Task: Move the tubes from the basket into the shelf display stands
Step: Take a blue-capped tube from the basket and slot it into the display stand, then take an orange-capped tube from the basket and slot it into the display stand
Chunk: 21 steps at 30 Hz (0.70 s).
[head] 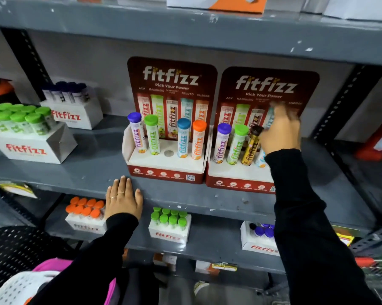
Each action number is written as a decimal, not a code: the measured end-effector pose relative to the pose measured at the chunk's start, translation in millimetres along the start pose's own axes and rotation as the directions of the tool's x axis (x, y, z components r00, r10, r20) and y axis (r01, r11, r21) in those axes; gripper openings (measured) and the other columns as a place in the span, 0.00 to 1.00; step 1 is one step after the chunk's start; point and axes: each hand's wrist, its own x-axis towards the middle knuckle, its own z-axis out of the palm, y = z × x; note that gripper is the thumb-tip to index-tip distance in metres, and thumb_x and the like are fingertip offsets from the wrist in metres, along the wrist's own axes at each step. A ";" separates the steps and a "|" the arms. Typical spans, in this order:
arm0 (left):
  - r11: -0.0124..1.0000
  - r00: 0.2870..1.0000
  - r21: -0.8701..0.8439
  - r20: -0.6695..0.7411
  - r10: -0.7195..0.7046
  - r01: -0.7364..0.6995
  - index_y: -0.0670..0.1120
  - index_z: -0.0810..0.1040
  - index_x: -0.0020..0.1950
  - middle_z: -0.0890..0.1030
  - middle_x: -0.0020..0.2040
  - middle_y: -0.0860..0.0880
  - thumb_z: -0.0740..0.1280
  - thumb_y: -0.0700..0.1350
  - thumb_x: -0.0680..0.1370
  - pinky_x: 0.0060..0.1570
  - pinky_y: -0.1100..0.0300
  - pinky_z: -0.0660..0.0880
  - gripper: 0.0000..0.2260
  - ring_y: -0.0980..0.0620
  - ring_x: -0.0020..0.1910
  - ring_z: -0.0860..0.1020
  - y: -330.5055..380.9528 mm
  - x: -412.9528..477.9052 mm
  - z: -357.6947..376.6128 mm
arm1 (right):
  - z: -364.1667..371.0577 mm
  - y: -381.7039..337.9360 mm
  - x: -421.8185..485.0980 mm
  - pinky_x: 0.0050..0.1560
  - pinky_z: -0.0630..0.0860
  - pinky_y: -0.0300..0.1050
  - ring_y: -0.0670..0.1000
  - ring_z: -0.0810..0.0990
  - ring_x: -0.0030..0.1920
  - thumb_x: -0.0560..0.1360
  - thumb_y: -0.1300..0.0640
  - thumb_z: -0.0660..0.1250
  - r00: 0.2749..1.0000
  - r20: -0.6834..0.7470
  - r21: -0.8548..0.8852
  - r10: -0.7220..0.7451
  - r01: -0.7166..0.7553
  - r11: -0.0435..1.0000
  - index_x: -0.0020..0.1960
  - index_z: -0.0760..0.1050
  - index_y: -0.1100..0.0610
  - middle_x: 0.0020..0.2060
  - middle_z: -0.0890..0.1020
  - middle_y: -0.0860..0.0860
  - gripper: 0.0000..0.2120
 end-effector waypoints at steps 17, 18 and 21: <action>0.970 0.970 0.018 0.011 -0.244 0.244 0.34 0.68 0.64 0.73 0.65 0.35 0.54 0.48 0.73 0.68 0.54 0.51 0.24 0.40 0.66 0.67 -182.0 -122.8 21.9 | 215.2 -194.7 -263.2 0.42 0.76 0.44 0.59 0.83 0.40 0.61 0.71 0.66 0.453 0.538 0.577 -0.711 0.416 0.703 0.37 0.83 0.61 0.36 0.86 0.58 0.10; 0.952 0.950 0.038 0.051 -0.307 0.305 0.34 0.69 0.64 0.73 0.64 0.35 0.53 0.49 0.74 0.68 0.55 0.51 0.25 0.40 0.65 0.68 -198.5 -146.2 26.6 | 224.1 -202.4 -279.4 0.47 0.77 0.47 0.60 0.83 0.46 0.65 0.71 0.66 0.343 0.624 0.574 -0.702 0.408 0.710 0.42 0.83 0.63 0.41 0.86 0.61 0.10; 0.873 0.859 0.116 0.159 -0.486 0.473 0.33 0.68 0.65 0.71 0.66 0.36 0.40 0.57 0.79 0.67 0.54 0.52 0.33 0.39 0.66 0.69 -232.2 -207.8 33.7 | 245.6 -219.2 -321.4 0.53 0.77 0.54 0.63 0.80 0.53 0.72 0.62 0.58 0.062 0.736 0.591 -0.674 0.428 0.684 0.49 0.82 0.65 0.49 0.83 0.65 0.15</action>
